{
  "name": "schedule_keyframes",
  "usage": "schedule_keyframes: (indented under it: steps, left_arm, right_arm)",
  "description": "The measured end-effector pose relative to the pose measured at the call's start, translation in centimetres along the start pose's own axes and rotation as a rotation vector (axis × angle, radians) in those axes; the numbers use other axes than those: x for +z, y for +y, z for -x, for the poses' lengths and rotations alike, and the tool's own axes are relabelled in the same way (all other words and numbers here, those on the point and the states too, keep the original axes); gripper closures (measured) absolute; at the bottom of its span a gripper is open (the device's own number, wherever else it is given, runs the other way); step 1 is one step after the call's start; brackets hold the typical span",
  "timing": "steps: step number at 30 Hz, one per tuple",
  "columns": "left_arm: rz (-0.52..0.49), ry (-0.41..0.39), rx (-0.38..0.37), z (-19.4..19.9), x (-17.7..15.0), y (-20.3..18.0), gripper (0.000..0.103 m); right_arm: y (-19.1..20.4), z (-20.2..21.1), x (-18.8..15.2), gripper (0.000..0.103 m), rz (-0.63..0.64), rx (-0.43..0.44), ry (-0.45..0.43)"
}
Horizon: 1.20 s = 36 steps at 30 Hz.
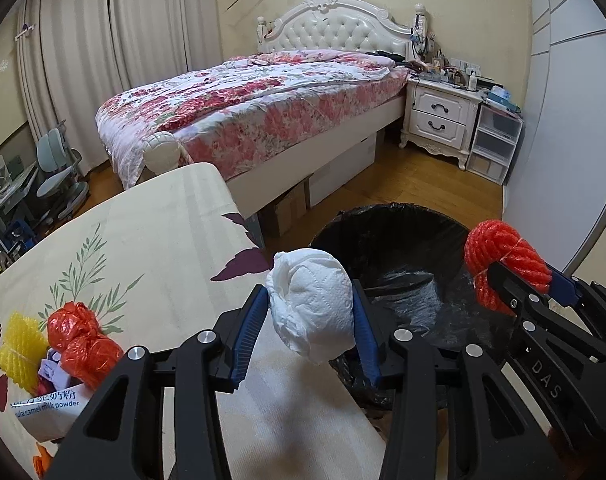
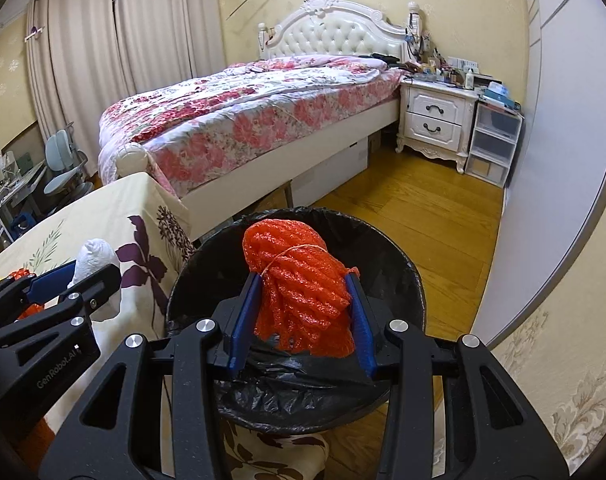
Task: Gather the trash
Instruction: 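Carry both items over the black bin and open both tools to drop them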
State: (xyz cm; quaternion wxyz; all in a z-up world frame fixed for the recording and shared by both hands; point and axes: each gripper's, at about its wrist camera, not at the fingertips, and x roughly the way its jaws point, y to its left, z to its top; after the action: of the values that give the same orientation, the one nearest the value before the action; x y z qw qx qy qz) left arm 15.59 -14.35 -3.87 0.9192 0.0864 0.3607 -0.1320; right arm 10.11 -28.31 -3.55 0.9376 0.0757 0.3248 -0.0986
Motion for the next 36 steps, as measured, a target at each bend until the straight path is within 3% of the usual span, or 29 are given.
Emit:
schedule_keyframes:
  steps: [8,11,13,16,22,26,33,36]
  left_arm:
    - [0.002,0.007,0.004,-1.0,0.6,-0.5,0.058]
    - [-0.002,0.012,-0.001,-1.0,0.6,-0.7,0.053]
    - [-0.010,0.010,0.001,-1.1,0.7,-0.9,0.049]
    - [-0.008,-0.001,0.006,-0.9,0.7,-1.0,0.032]
    - [0.001,-0.008,0.015,-0.8,0.9,-0.9,0.022]
    - [0.005,-0.005,0.014,-0.6,1.0,-0.8,0.021]
    - [0.014,-0.019,0.017,0.6,1.2,-0.1,0.020]
    - [0.023,-0.022,0.024,1.7,0.9,0.5,0.020]
  right_arm:
    - [-1.0,-1.2,0.3,0.061,-0.006,-0.034,0.007]
    - [-1.4,-1.2,0.4,0.052,-0.015,-0.053,-0.010]
    - [-1.7,-1.2,0.5,0.052,-0.020,-0.056,-0.010]
    - [-2.0,-1.1,0.5,0.051,-0.026,-0.068,-0.009]
    - [-2.3,-0.5,0.4,0.045,-0.042,-0.077,-0.014]
    - [-2.4,0.2,0.2,0.042,-0.044,-0.090,-0.017]
    - [-2.8,1.1,0.0,0.025,-0.056,-0.108,-0.016]
    - [-2.6,1.7,-0.2,0.025,-0.052,-0.109,-0.012]
